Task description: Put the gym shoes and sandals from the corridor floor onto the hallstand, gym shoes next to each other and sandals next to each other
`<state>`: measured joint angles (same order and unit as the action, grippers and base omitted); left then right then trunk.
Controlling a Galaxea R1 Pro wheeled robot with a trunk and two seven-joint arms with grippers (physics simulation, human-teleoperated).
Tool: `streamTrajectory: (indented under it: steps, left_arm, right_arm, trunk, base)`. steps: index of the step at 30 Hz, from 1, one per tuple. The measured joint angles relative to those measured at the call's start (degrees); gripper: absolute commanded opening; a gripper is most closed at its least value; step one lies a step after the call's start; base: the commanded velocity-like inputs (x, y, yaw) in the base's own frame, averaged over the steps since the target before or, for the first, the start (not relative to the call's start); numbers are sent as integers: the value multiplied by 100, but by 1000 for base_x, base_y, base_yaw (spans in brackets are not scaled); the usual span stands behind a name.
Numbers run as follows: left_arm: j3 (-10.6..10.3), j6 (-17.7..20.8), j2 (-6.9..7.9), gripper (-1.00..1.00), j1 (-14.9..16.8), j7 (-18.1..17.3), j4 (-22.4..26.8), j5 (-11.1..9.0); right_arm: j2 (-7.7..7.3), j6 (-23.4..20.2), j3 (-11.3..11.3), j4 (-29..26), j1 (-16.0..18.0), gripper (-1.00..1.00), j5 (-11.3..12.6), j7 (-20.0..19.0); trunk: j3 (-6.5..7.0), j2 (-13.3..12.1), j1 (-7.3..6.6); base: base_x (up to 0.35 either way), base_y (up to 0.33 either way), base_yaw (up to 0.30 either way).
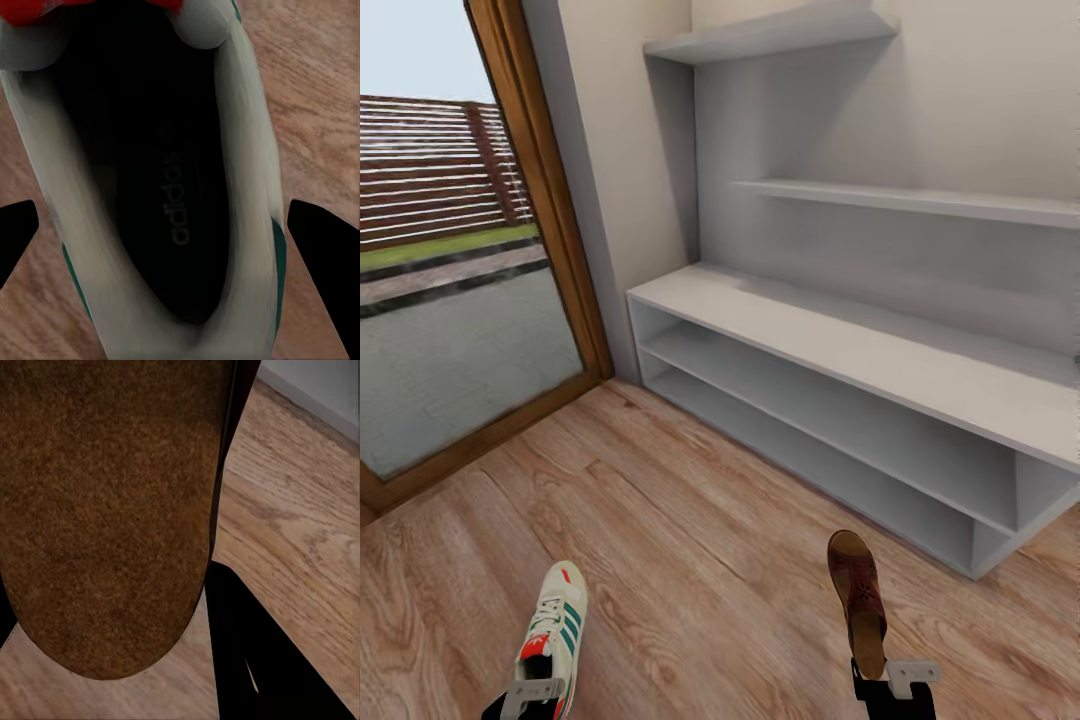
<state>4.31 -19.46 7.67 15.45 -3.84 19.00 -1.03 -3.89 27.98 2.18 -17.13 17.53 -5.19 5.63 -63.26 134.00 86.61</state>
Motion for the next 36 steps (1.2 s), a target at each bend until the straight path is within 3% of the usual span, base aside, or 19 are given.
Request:
streamTrajectory:
  steps: [18,36]
  left_arm:
    - [-1,0,0,-100,0,0,2,6]
    - [-2,0,0,-100,1,0,-9,7]
  right_arm:
    - [0,0,-1,-2,-1,-100,0,0]
    - [0,1,-1,2,0,-100,0,2]
  trunk:
    - [0,0,1]
    - [0,0,2]
  base:
    - [181,251,-265]
    - [5,6,-265]
